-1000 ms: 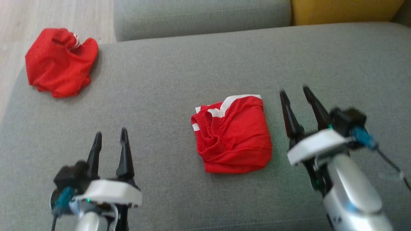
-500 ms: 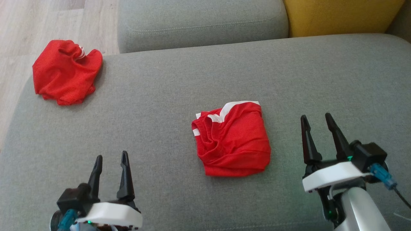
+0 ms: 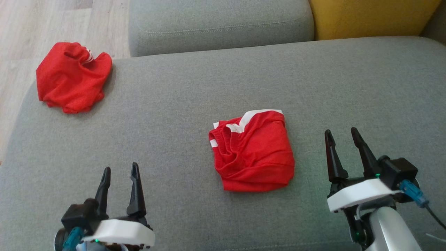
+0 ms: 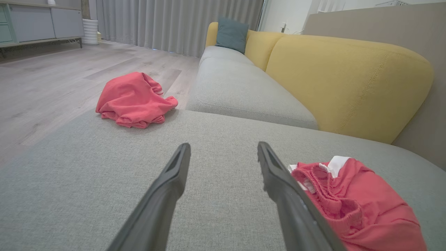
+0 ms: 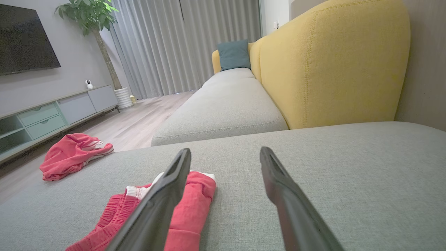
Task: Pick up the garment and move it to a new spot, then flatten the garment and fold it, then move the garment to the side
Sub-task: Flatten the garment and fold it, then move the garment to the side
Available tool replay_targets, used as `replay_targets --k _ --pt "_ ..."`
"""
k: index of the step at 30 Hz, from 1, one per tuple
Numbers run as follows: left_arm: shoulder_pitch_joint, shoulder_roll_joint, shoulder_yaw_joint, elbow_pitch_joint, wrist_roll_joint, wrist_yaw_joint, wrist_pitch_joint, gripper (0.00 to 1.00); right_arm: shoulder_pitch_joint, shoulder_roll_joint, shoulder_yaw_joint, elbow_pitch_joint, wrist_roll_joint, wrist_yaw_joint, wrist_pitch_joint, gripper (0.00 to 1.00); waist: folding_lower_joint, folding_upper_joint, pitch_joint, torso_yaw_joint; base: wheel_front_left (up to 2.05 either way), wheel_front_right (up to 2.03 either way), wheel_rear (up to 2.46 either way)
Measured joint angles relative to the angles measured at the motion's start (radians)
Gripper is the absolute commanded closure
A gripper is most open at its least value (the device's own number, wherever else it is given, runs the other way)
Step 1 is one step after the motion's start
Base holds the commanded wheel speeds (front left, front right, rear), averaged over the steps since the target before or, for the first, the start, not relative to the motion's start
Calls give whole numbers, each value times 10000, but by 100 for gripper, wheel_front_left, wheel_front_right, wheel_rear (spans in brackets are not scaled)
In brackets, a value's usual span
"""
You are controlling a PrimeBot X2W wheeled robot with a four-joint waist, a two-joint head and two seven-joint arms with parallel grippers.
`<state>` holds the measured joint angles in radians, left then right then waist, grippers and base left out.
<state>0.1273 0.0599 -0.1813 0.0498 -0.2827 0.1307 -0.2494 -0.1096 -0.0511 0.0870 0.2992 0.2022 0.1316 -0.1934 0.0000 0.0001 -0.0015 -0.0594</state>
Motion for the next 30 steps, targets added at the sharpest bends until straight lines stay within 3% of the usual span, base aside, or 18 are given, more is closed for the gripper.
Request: replay_targets --k 13,19,23,30 --pt "0 -19 8 -2 0 -44 0 0 -10 12 -309 21 -280 0 328 0 0 0 115 17 0 0 0" --pt "-92 -25 -4 -38 4 -77 0 0 -421 12 -307 211 -458 0 1990 0 0 0 528 127 0 0 0" --pt "-244 -35 -58 -59 2 -84 0 0 -1377 -12 249 399 -151 0 3352 0 0 0 895 301 0 0 0" --pt "-710 -44 -280 19 -46 -77 0 0 -2096 -861 1024 1074 1149 0 5206 0 0 0 1414 841 0 0 0"
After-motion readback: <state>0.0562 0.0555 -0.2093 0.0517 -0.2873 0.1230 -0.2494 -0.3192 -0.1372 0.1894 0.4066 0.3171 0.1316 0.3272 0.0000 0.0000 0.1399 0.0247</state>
